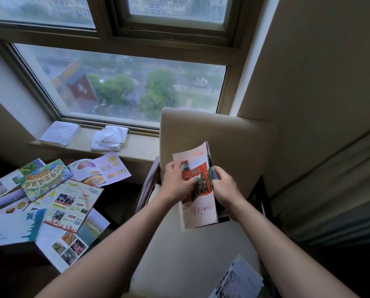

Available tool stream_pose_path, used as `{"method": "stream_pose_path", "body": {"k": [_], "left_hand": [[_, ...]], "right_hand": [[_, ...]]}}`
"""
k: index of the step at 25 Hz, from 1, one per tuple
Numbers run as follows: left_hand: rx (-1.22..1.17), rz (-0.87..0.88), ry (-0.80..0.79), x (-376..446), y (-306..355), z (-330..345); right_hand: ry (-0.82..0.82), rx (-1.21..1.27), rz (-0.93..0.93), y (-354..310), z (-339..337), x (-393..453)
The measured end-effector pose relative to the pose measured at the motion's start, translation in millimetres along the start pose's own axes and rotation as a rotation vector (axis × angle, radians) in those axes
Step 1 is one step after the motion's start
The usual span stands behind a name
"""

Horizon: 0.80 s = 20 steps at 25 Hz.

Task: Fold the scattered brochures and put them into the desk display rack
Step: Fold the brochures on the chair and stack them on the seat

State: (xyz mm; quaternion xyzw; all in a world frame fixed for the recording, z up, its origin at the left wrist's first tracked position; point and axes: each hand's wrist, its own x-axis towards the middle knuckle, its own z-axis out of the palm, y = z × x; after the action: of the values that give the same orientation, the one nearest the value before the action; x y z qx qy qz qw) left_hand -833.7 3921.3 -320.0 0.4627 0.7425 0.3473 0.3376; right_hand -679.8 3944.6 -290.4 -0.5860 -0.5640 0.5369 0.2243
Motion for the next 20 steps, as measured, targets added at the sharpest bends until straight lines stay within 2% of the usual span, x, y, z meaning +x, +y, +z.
{"method": "stream_pose_path", "body": {"k": [1,4,7,10,12,15,17,20], "left_hand": [[-0.040,-0.049,-0.047,-2,3,3],[-0.449,-0.251,-0.249,-10,16,10],[-0.549,-0.249,-0.362,-7,19,3],[-0.479,-0.218,-0.376,-3,15,-5],[-0.368,-0.199,-0.313,-1,10,-6],[-0.053,-0.109,-0.203,0,3,-6],[0.084,-0.028,-0.188,-1,0,-9],[0.187,0.091,-0.226,3,1,-25]], "right_hand": [[-0.006,-0.001,-0.023,-2,0,-1],[-0.020,-0.053,-0.092,-6,7,-3],[-0.111,-0.121,-0.089,-3,13,1],[-0.252,-0.191,-0.053,3,14,2],[-0.277,-0.285,-0.088,6,13,1],[-0.213,-0.583,-0.196,12,11,4],[-0.118,-0.742,-0.214,21,2,9],[-0.035,-0.766,-0.049,46,-30,22]]}}
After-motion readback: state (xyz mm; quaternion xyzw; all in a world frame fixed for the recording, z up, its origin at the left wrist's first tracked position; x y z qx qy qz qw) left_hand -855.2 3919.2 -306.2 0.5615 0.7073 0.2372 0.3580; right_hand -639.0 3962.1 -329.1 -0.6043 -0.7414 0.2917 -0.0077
